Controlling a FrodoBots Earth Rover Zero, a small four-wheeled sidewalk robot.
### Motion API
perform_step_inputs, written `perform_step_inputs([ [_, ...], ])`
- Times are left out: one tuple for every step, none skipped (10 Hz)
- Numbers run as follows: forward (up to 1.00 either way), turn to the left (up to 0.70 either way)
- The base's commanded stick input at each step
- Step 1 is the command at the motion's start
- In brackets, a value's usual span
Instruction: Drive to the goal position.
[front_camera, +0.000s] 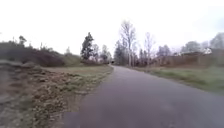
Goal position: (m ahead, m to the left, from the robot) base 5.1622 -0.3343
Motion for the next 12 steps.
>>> perform_step_inputs([
  [0.70,0.00],
  [0.70,0.00],
  [0.70,0.00],
  [0.70,0.00],
  [0.70,-0.27],
  [0.70,-0.27],
  [0.70,-0.27],
  [0.70,-0.09],
  [0.70,0.00],
  [0.70,0.00],
  [0.70,0.00],
  [0.70,0.00],
])
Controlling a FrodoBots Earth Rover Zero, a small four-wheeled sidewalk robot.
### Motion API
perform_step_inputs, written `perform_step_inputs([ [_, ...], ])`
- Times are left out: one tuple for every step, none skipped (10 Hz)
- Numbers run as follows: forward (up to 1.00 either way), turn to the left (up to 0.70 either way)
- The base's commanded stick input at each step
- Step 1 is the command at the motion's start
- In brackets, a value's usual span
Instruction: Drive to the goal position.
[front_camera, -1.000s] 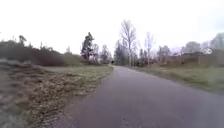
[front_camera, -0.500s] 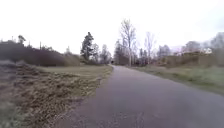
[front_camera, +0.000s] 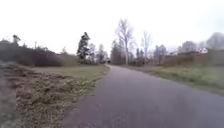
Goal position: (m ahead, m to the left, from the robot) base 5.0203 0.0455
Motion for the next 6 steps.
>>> perform_step_inputs([
  [0.70,0.00],
  [0.70,0.00],
  [0.70,0.00],
  [0.70,0.00],
  [0.70,0.00],
  [0.70,0.00],
])
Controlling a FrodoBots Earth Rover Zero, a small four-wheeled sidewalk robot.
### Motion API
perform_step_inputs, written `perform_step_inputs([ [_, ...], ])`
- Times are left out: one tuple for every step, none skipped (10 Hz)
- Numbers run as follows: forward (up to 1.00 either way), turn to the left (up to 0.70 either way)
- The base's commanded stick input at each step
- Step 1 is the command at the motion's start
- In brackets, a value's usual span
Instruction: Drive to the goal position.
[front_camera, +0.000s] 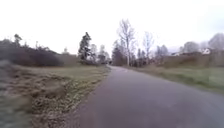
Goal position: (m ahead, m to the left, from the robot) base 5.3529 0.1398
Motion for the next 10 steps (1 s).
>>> perform_step_inputs([
  [0.70,0.00],
  [0.70,0.00],
  [0.70,0.00],
  [0.70,0.00],
  [0.70,0.00],
  [0.70,0.00],
  [0.70,0.00],
  [0.70,0.00],
  [0.70,0.00],
  [0.70,0.00],
])
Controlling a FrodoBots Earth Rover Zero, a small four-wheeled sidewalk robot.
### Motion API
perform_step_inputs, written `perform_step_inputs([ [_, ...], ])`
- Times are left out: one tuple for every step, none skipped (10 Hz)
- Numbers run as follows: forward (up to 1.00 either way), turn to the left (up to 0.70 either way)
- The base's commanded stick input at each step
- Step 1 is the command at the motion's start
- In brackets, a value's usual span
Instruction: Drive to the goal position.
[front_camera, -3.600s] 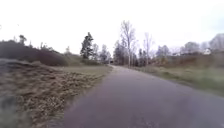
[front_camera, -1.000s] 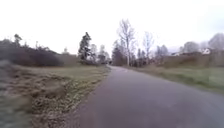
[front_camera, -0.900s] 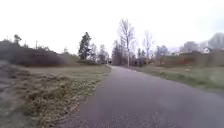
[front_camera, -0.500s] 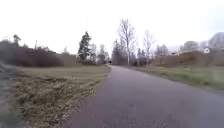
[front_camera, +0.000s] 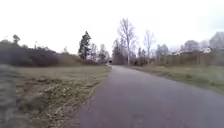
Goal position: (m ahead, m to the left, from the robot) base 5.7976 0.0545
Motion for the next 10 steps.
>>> perform_step_inputs([
  [0.70,0.00],
  [0.70,0.00],
  [0.70,0.00],
  [0.70,0.00],
  [0.70,0.00],
  [0.70,0.00],
  [0.70,0.00],
  [0.70,-0.10],
  [0.70,-0.20],
  [0.70,-0.16],
])
